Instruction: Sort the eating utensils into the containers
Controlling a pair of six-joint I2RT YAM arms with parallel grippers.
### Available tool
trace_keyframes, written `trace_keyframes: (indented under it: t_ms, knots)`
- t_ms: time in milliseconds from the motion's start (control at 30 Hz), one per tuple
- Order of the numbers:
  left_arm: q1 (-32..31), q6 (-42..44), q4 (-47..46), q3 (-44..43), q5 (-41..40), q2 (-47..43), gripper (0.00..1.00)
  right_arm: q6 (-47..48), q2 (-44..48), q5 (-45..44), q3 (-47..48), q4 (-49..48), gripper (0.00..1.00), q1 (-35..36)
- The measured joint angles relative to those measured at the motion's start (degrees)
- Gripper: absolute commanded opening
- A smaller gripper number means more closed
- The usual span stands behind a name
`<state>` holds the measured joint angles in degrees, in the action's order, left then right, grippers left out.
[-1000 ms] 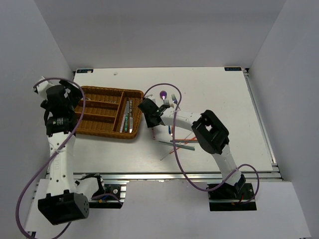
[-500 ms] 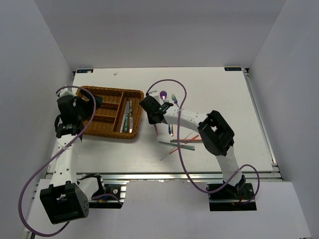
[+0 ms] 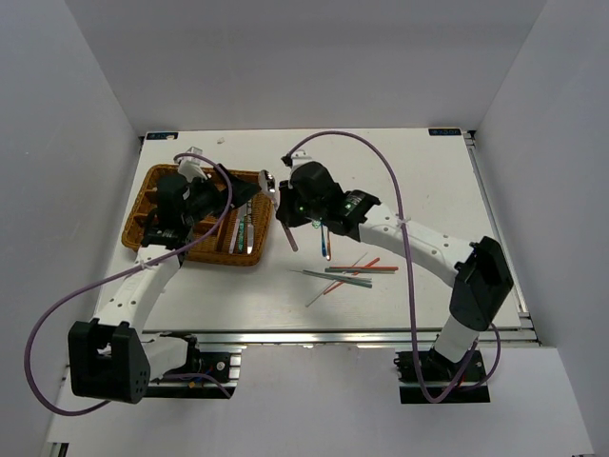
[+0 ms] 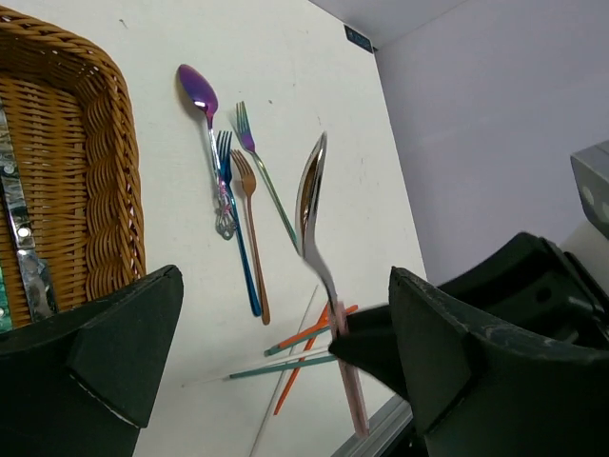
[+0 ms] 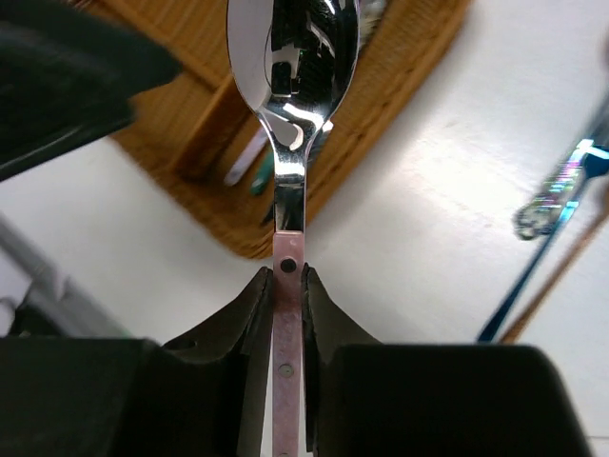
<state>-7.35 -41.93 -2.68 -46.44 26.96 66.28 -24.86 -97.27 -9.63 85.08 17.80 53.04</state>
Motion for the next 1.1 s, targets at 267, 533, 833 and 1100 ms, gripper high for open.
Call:
trace_keyframes:
  t_ms: [267,533,833,1100]
  knots:
    - [-3.91,-0.02,-0.79,-1.33,-0.72,2.75,0.43,-0.02,1.81,10.51,-0.61,-1.84,0.0,1.7]
    - [-6.03,0.68,3.89,-4.85,-4.68,5.68,0.0,0.48,2.21,9.73,-0.66,-2.27,0.31,2.56]
    - [-0.02,-1.84,18.36,-14.56,-32.35,8.52,0.0,0.26,14.64,-2.58,-15.06,-2.08,0.89,-2.73]
    - [13.44,-5.73,16.59,-22.84,-46.42,25.75,0.0,-0.02,29.16,-5.38,-27.08,-2.58,0.89,-9.49]
